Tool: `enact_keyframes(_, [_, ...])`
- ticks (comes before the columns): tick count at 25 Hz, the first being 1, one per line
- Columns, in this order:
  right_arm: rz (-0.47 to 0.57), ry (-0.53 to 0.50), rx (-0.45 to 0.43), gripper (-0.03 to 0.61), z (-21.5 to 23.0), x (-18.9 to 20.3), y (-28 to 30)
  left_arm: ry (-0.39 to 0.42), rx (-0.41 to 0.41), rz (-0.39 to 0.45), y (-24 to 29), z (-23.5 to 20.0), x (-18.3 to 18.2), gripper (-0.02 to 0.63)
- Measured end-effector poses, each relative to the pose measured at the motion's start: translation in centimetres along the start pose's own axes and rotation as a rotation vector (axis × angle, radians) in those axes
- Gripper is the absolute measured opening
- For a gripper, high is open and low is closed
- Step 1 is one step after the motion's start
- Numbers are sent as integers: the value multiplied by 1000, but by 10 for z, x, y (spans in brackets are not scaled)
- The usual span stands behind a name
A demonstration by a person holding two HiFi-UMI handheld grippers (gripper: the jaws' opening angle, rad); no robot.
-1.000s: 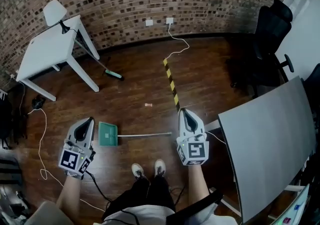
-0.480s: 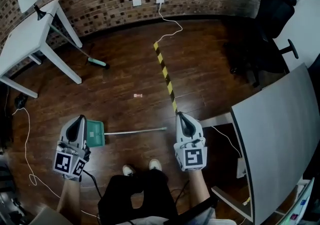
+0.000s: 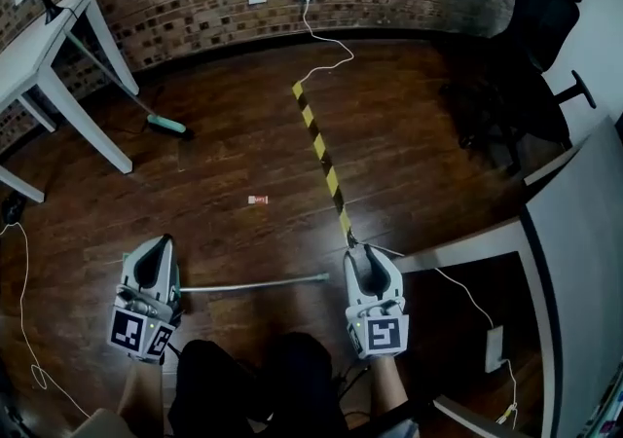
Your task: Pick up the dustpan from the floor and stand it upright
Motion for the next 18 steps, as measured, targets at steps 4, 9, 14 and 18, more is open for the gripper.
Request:
enact_keyframes(4, [9,-28,76,144,1,94,-2,-10,7,61,17,-16,68,11])
enact_keyframes(9, [-93,-3,85,202,-14,224,-12,19,47,89,27,-15,142,11])
enact_keyframes(14, [-206,1,37,228,-36,325,-27,-11,77,89,13,0,179,11])
enact_keyframes(18, [-315,-29,23,229,-46,397,-27,-14,53,83,-6,-1,194,11])
Point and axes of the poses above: the fingertips, and each gripper's own axes: y forward along the fingers, z to its right, x out of its underside, the point moved 2 cm from there along -y, backward along the fingers, and after that the axes turned 3 degrees about x, right-handed, at the moved point
